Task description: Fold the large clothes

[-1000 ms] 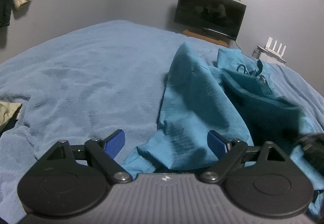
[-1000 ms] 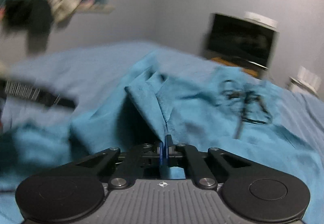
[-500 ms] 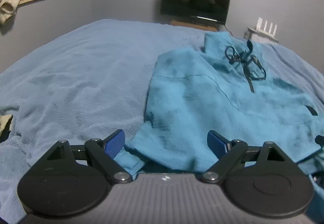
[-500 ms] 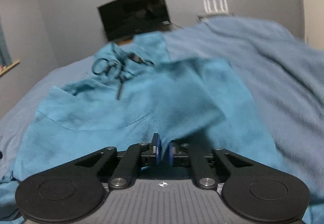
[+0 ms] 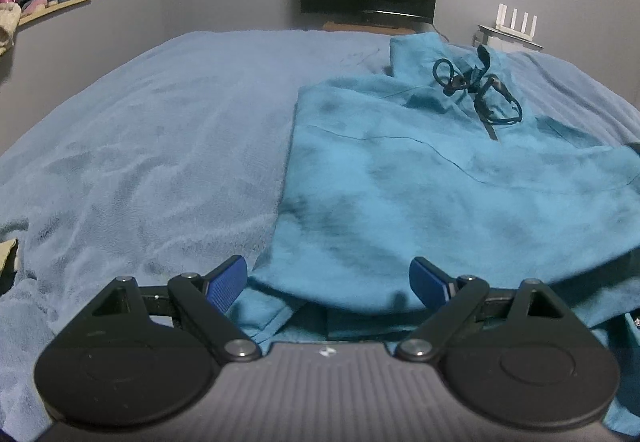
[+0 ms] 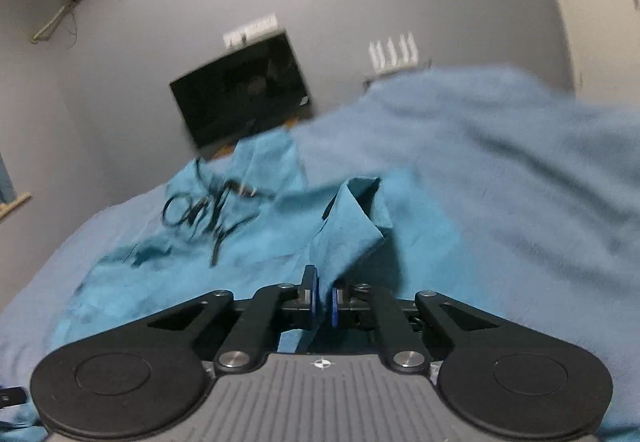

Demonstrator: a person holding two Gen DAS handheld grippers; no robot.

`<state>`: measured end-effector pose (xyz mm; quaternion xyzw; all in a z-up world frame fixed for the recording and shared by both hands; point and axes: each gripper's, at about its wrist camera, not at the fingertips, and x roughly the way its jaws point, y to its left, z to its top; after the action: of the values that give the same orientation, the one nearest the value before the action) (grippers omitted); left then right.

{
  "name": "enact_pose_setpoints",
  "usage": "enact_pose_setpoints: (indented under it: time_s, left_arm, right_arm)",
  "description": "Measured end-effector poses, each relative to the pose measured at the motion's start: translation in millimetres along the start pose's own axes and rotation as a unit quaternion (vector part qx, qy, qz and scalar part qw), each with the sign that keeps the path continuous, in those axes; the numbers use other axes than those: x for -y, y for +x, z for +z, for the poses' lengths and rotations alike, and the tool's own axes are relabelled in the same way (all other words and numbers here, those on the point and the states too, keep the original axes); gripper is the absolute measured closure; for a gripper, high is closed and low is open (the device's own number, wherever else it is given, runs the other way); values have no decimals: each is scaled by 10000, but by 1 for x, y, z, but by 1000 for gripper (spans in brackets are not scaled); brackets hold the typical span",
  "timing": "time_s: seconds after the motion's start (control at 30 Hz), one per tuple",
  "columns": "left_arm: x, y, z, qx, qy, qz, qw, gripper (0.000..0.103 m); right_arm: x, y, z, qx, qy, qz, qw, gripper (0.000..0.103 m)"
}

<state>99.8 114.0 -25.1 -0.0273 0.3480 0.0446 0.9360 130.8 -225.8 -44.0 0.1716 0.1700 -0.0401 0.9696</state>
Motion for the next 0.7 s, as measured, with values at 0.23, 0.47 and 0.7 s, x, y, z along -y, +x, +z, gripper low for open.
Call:
enact_pose_setpoints:
  time_s: [0.23,0.47,0.7]
  left_arm:
    - [0,8,-2,-161,56,58,9998,15]
    - [3,9,-1,-83,89,-13,9999,15]
    - [16,27,-5,78,482,-45,9988,15]
  right_arm:
    - [21,23,-17,-745,231,-884,9930,59]
    - [15,1,4,267,-284,-1226,9917,44]
    - [-28,16,-4,-88,-1666,-230,9857,42]
